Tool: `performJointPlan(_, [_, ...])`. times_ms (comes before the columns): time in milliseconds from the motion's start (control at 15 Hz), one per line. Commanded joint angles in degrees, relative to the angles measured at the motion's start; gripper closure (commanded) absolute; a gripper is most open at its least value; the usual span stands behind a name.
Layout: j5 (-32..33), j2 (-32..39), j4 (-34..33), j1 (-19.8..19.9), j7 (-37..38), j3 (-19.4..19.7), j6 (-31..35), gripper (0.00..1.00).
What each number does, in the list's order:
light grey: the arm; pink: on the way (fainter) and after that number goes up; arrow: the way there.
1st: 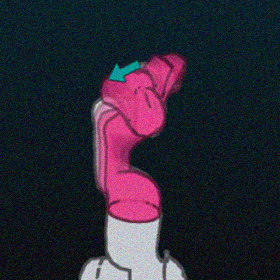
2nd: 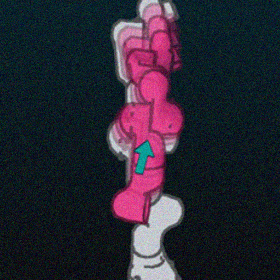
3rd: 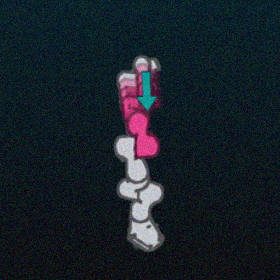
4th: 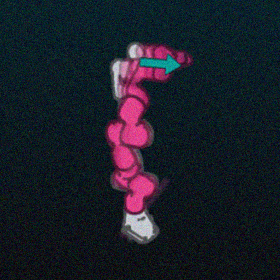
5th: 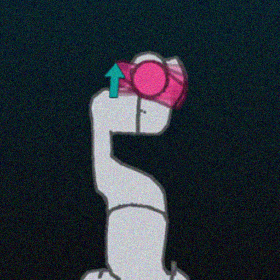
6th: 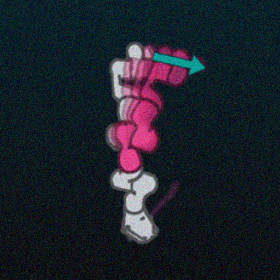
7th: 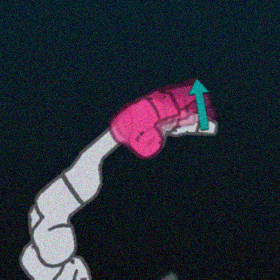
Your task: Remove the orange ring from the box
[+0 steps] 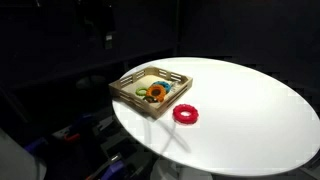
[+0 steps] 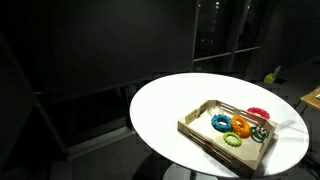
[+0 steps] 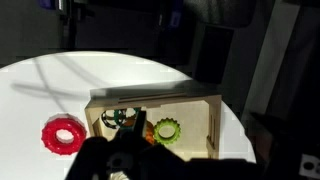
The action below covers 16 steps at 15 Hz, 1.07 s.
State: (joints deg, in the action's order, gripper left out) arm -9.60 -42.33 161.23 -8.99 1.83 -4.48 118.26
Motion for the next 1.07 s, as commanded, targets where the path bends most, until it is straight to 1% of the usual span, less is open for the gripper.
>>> performJointPlan(0, [-0.1, 0.0, -0.1, 0.2, -0.1, -0.2, -0.2, 0.0])
performJointPlan(267, [-0.1, 0.2, -0.1, 0.2, -0.1, -0.2, -0.2, 0.0])
performJointPlan(467, [0.0, 1.7, -1.0, 0.6, 0.8, -0.6, 1.3, 0.0])
performJointPlan(1000, [-0.1, 10.3, -7.4, 1.1, 4.0, -1.6, 8.3, 0.0])
